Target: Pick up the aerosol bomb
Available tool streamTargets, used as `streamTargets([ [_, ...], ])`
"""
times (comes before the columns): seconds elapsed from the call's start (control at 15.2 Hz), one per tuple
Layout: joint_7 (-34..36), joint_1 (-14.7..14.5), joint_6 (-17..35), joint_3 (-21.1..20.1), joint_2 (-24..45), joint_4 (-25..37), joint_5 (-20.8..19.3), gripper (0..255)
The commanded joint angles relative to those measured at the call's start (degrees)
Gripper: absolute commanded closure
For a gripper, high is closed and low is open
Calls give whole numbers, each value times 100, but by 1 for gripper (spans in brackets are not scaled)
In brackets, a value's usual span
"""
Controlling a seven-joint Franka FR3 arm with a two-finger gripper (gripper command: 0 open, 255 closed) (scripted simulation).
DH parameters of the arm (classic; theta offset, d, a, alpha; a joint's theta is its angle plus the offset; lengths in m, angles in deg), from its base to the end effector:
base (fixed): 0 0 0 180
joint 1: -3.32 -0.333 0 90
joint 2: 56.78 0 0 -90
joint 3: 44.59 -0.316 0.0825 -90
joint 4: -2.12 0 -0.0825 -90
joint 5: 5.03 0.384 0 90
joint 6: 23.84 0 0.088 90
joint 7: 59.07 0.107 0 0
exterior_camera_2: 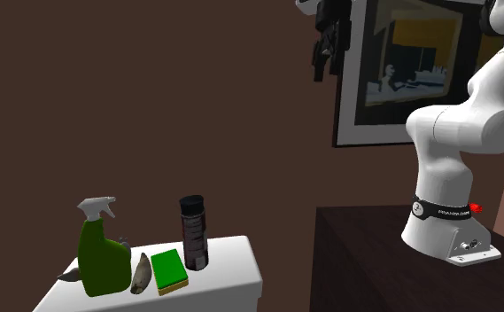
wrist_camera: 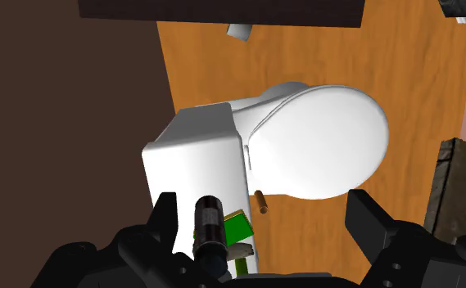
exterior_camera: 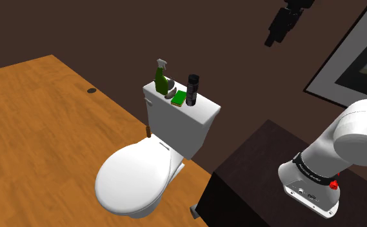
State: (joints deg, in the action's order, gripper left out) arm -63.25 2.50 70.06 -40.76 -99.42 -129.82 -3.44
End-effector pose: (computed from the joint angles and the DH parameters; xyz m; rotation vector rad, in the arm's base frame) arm 0.3257 -0.0211 0.6084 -3.0699 -0.0545 -0.1275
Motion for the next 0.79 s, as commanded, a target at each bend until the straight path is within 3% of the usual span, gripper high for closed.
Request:
streamTargets([
  [0.0,0,0,0,0,0,0,0,0],
  [0.73,-382,-100,1661,52,2046,182,-210,0],
])
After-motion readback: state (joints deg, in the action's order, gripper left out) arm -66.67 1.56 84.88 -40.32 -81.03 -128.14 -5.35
